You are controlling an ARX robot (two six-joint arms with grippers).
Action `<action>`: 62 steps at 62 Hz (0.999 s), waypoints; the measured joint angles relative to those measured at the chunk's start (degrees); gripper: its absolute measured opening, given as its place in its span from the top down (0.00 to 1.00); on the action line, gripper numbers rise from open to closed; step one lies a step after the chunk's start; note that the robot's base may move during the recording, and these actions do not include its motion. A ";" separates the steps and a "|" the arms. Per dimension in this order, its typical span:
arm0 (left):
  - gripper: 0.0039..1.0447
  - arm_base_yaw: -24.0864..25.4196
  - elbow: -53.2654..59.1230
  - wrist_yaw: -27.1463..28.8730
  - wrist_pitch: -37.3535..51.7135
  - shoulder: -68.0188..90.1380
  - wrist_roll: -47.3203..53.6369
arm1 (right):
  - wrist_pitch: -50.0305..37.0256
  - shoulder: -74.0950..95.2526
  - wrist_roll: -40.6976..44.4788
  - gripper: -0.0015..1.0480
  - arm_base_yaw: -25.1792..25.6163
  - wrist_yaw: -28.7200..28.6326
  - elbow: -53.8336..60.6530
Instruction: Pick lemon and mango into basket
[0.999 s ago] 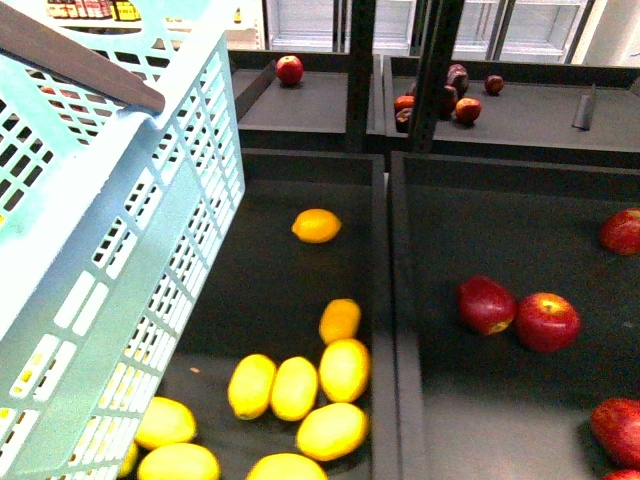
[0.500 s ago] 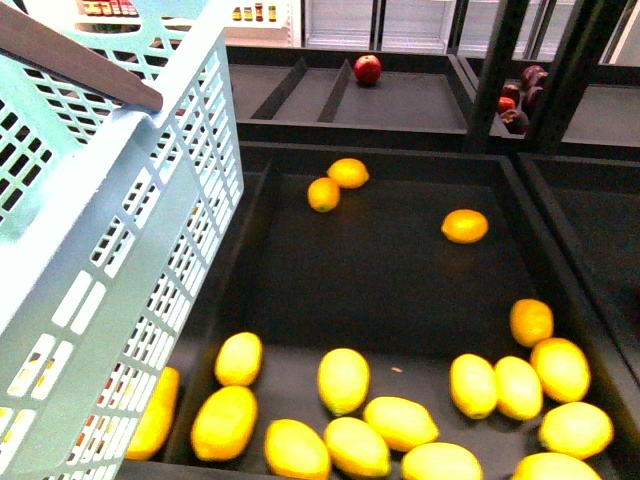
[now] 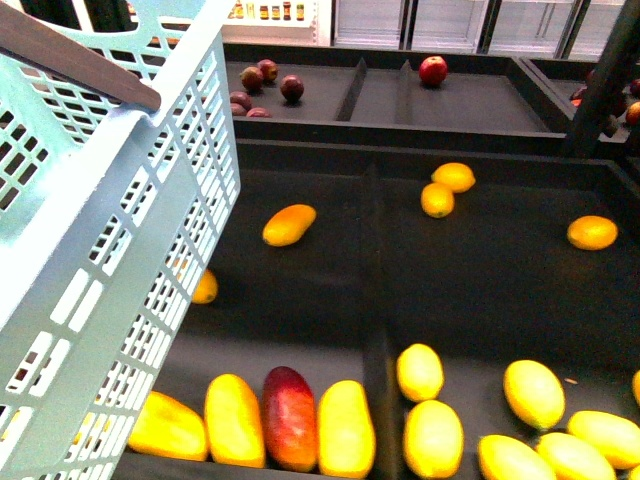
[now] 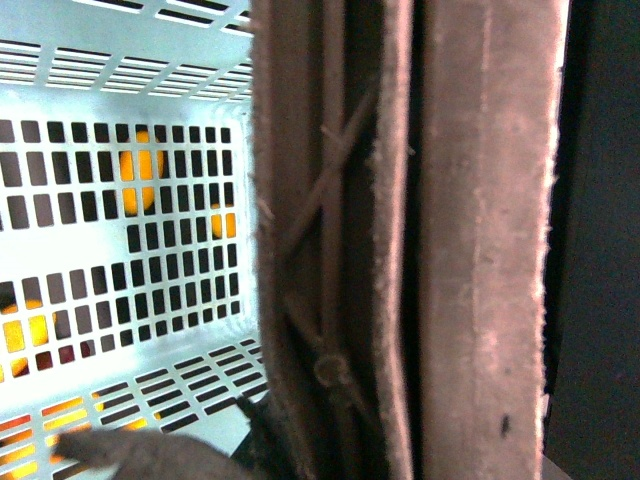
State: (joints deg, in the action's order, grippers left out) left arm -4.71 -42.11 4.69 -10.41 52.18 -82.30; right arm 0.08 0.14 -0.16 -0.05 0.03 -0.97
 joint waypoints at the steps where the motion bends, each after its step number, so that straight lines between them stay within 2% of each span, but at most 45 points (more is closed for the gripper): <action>1: 0.87 0.00 0.00 -0.02 0.00 0.00 0.07 | 0.00 0.04 0.00 0.08 0.00 -0.13 0.00; 13: 0.87 0.68 -0.11 0.68 -0.44 0.20 1.53 | -0.02 0.07 0.00 0.08 0.09 -0.50 0.02; 15: 0.87 1.31 -2.01 -4.42 -4.68 1.42 5.49 | 0.00 0.09 0.00 0.08 0.09 -0.42 0.02; 17: 0.87 0.70 -4.74 -11.28 -6.84 4.26 14.29 | 0.00 0.09 0.00 0.08 0.09 -0.11 0.02; 19: 0.87 -2.10 -7.19 -16.11 -6.36 7.78 22.75 | 0.00 0.02 0.00 0.08 0.09 -0.07 0.02; 22: 0.87 -5.77 -8.85 -17.86 -5.27 11.41 29.42 | 0.00 0.04 0.00 0.08 0.07 -0.13 0.02; 27: 0.87 -10.58 -11.15 -16.63 -3.48 17.11 34.34 | 0.00 0.04 0.00 0.08 0.07 -0.11 0.02; 34: 0.87 -15.82 -15.87 -14.62 -1.51 23.91 35.50 | 0.00 0.04 0.00 0.08 0.07 0.00 0.02; 45: 0.87 -23.41 -20.24 -14.97 -1.25 29.33 36.63 | 0.00 0.04 0.00 0.08 0.07 -0.04 0.02; 53: 0.87 -27.87 -21.51 -13.03 -2.10 31.54 38.75 | 0.00 0.04 0.00 0.08 0.07 -0.02 0.02; 62: 0.87 -29.88 -21.90 -13.29 -2.54 31.95 39.63 | 0.00 0.04 0.00 0.08 0.07 -0.04 0.02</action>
State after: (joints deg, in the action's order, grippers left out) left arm -34.59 -64.01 -8.60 -12.95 84.14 -42.68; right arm 0.08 0.19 -0.16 0.01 -0.01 -0.95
